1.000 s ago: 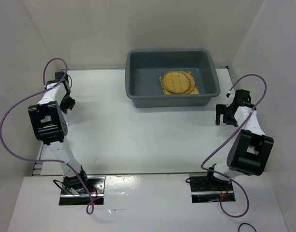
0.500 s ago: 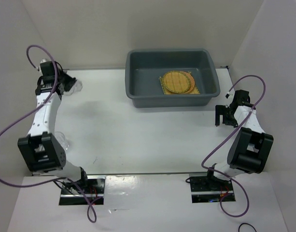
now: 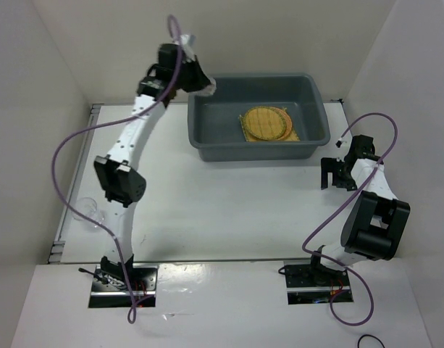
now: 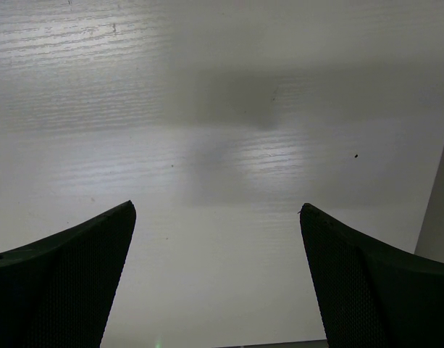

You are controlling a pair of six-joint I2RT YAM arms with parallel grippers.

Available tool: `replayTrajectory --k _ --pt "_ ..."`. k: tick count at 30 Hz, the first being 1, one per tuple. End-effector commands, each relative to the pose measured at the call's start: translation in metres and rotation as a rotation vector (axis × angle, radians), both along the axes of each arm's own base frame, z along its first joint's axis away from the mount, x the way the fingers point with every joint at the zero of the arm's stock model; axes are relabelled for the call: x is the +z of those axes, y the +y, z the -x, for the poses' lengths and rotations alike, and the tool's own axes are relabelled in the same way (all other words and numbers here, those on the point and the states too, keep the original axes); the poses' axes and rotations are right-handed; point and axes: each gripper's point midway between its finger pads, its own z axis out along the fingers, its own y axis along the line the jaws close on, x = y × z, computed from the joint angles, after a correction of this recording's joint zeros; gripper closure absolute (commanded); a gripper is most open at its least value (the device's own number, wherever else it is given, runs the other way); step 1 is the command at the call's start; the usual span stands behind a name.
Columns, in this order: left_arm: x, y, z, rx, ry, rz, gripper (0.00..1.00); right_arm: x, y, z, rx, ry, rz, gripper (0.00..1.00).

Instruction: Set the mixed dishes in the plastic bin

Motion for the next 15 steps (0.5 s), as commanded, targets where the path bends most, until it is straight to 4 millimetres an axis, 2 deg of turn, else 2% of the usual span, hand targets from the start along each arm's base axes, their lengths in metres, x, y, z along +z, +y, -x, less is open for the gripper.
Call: replayTrajectory --k 1,2,3,6,7,9,10,11,15 --pt "-0.050 -0.006 0.012 0.121 0.090 -0.293 1.00 0.007 0.004 -0.002 0.027 -0.021 -0.007 0.02" --pt "-0.070 -0.011 0.008 0.148 0.112 -0.336 1.00 0.007 0.004 -0.002 0.027 -0.020 -0.007 0.02" --pt "-0.078 -0.025 0.013 0.125 0.113 -0.361 1.00 0.007 0.004 -0.002 0.027 -0.020 -0.007 0.02" --pt "-0.114 -0.038 0.014 0.120 0.162 -0.418 1.00 0.007 0.004 -0.002 0.027 -0.020 -0.007 0.02" --pt "-0.134 -0.046 0.017 0.101 0.194 -0.441 1.00 0.007 0.004 -0.002 0.027 -0.020 -0.007 0.02" --pt "-0.152 -0.052 0.022 0.077 0.228 -0.460 0.96 0.007 0.004 -0.002 0.027 -0.020 -0.007 0.02" --pt "-0.164 -0.054 0.024 0.064 0.251 -0.469 0.87 0.004 0.005 -0.002 0.027 -0.012 -0.010 0.02" --pt "-0.184 -0.058 0.031 0.045 0.292 -0.499 0.85 0.004 0.005 -0.002 0.027 -0.012 -0.010 0.02" --pt "-0.222 -0.062 0.049 0.017 0.375 -0.548 0.83 0.002 0.005 -0.001 0.027 -0.003 -0.013 0.02"
